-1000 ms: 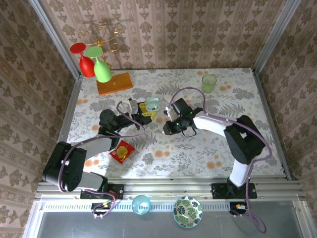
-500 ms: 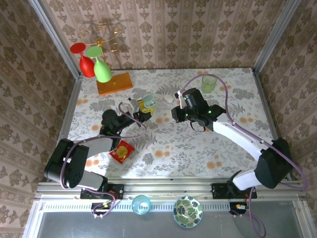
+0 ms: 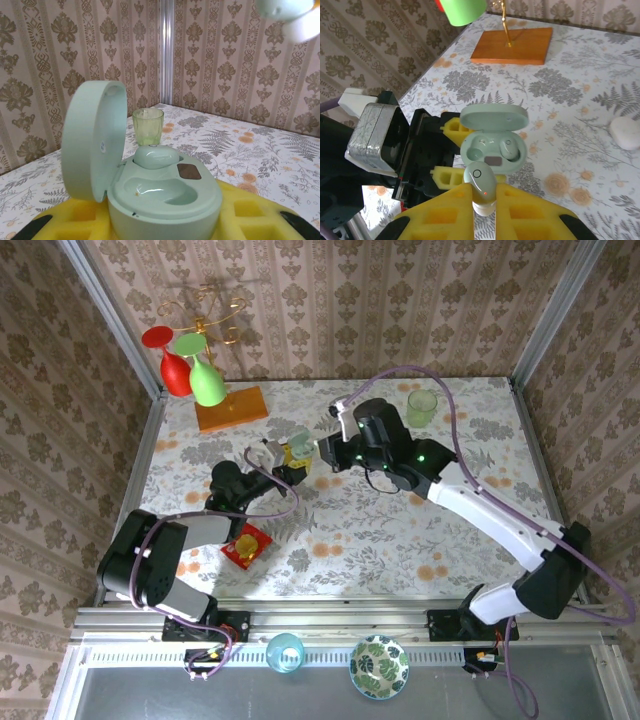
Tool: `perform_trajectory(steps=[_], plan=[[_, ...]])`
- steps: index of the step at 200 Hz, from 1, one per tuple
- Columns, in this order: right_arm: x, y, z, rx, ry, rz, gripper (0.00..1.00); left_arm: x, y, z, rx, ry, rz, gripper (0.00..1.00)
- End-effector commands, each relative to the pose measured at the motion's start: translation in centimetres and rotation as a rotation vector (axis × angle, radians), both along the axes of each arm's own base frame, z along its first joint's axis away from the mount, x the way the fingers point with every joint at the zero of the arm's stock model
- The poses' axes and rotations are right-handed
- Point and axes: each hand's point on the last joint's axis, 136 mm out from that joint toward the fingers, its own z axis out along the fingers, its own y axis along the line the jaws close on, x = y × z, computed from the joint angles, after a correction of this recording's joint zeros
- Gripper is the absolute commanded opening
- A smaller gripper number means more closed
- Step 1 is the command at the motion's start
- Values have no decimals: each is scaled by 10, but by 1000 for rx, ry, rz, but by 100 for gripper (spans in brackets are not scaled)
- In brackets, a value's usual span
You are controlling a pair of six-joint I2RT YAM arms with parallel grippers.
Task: Insert wireless bluetooth earbuds into charging case
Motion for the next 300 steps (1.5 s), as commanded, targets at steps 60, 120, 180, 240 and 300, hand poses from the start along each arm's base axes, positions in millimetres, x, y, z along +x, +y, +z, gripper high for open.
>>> perform_trajectory(steps=[60,120,180,240,300], plan=[[13,32,-18,-23,23,60,14,-13,-5,14,-23,-60,-56,21],[23,43,-32,-32,41,62,14,-16,-4,14,-21,-57,-61,21],[25,46,-37,-16,49,62,13,-15,-4,11,-21,-48,-59,21],[30,52,-45,-4,69,51,13,-14,-4,12,-23,-48,-53,21],[25,50,-49,13,96,44,18,-10,-2,13,-30,-38,-26,21]])
